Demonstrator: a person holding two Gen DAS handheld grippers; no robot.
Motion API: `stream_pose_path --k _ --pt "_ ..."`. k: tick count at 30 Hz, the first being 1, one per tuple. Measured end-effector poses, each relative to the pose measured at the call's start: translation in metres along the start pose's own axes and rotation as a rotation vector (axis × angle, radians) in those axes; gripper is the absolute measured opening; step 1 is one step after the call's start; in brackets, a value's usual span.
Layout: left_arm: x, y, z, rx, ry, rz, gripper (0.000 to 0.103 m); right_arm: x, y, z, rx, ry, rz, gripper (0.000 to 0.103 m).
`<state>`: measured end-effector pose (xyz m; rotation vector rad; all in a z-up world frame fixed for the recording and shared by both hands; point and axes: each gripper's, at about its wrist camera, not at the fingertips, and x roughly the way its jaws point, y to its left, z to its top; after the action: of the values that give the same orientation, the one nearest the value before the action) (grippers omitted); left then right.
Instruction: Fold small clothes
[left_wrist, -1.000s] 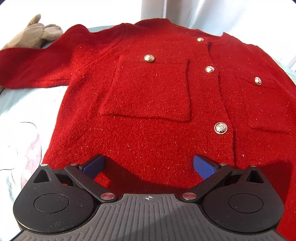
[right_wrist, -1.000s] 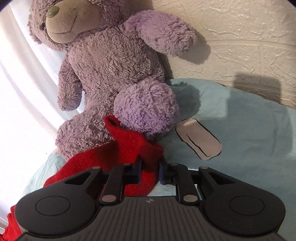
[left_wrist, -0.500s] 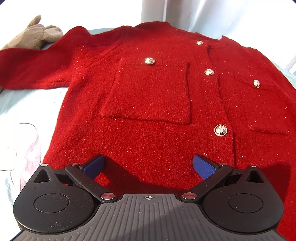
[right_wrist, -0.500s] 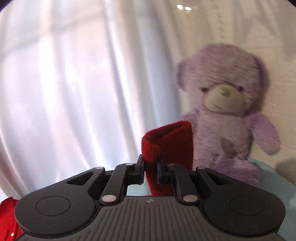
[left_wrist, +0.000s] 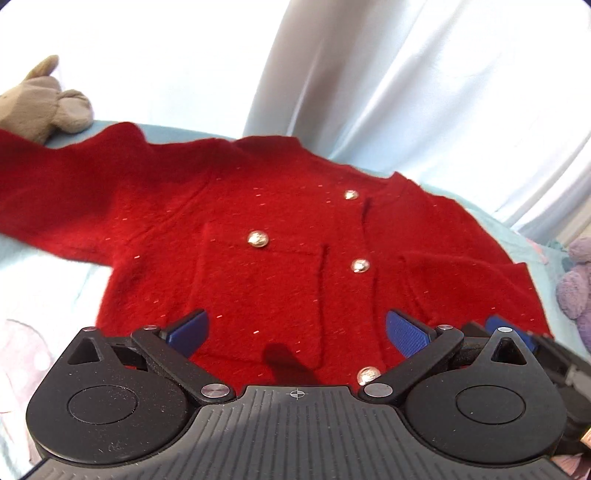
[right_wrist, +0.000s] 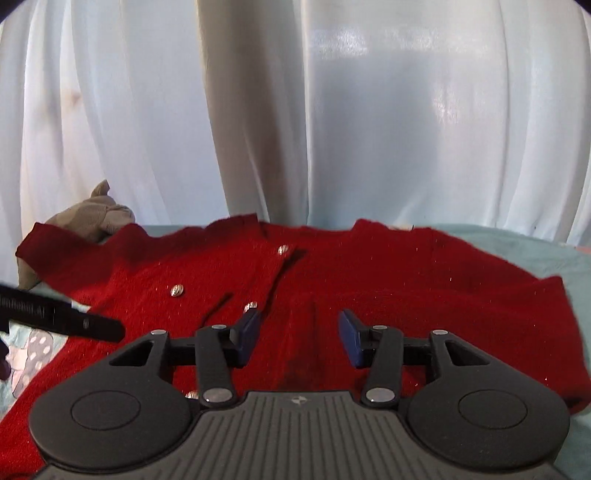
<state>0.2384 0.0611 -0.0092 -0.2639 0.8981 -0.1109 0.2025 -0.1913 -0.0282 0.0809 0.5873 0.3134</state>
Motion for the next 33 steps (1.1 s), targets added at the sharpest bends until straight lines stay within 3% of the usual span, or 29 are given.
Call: stream_pose_path --k 5,8,10,13,17,20,23,25,27,33 --pt "0.040 -0.029 0.016 -0.036 0.087 -0.249 0.103 -0.029 -0.043 -0.015 0.173 -0.001 -0.063 0.046" --pt "0.070 -0.050 0.017 -0.042 0.172 -0.333 0.097 -0.049 -0.060 -0.020 0.269 -0.016 -0.099 0.046" --pt "0.088 -0.060 0.016 -0.047 0.226 -0.354 0.085 -0.059 -0.067 -0.028 0.313 -0.017 -0.114 0.046" --pt "0.115 -0.063 0.013 -0.089 0.303 -0.358 0.076 -0.072 -0.076 -0.038 0.359 -0.009 -0.130 0.046" --pt "0.128 -0.059 0.014 -0.155 0.316 -0.416 0.075 -0.080 -0.084 -0.048 0.398 -0.011 -0.153 0.046" --pt "0.138 -0.060 0.018 -0.191 0.324 -0.432 0.066 -0.084 -0.087 -0.049 0.421 -0.017 -0.164 0.046" --pt "0.141 -0.064 0.020 -0.170 0.322 -0.408 0.044 -0.085 -0.089 -0.049 0.446 -0.023 -0.164 0.046" --pt "0.141 -0.064 0.022 -0.152 0.324 -0.416 0.015 -0.084 -0.091 -0.048 0.464 -0.026 -0.170 0.046" --pt "0.142 -0.061 0.023 -0.171 0.347 -0.457 0.013 -0.082 -0.091 -0.047 0.470 -0.028 -0.173 0.046" --pt "0.119 -0.060 0.035 -0.137 0.283 -0.440 0.012 -0.079 -0.087 -0.042 0.466 -0.027 -0.162 0.046"
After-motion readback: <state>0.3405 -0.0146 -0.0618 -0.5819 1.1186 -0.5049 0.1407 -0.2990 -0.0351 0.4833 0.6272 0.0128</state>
